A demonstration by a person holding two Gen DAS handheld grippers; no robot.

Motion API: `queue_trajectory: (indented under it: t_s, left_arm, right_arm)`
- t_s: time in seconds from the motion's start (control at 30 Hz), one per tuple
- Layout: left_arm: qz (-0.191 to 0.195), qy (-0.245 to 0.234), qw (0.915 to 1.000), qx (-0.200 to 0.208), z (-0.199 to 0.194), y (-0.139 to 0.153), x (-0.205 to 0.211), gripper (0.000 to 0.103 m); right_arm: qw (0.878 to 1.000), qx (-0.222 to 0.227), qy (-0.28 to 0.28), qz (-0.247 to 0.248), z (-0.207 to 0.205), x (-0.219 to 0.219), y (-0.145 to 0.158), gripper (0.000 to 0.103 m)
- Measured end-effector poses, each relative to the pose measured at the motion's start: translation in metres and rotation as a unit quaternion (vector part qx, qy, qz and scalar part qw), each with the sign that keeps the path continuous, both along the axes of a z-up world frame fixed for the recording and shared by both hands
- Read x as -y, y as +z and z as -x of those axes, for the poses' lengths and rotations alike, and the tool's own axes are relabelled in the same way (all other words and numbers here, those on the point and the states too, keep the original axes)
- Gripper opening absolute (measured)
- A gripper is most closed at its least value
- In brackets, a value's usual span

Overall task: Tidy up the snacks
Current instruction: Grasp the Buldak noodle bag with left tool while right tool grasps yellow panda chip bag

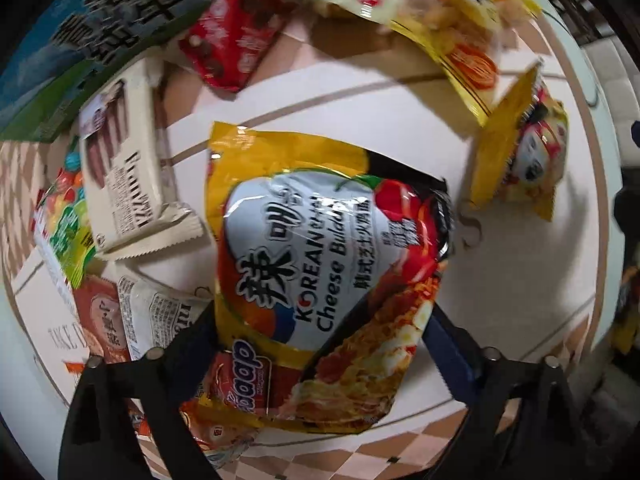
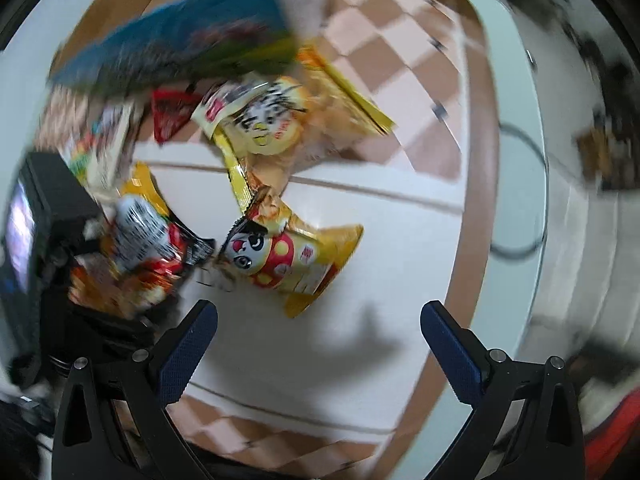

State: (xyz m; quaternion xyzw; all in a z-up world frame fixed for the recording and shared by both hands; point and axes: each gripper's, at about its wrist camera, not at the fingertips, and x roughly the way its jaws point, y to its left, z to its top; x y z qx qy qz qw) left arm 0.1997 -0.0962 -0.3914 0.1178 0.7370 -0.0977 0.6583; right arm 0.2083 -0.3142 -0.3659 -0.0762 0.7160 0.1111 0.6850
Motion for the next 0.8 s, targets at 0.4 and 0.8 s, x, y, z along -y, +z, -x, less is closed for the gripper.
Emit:
queue_trajectory:
  t_s: [0.4,0.8]
  left_arm:
    - [0.009,0.193,0.981,0.016,0.04,-0.007,-0.061,0.083]
    - [-0.003,0.192,0.9814,0.013,0.03,-0.032,-0.055,0.088]
  right_arm:
    - [0.982,-0.001,0.181,0.052,-0.013,-0.048,-0.055,0.083]
    - [0.95,-0.199,-0.213,-0.116,-0.018,0.08,-0.08,0.064]
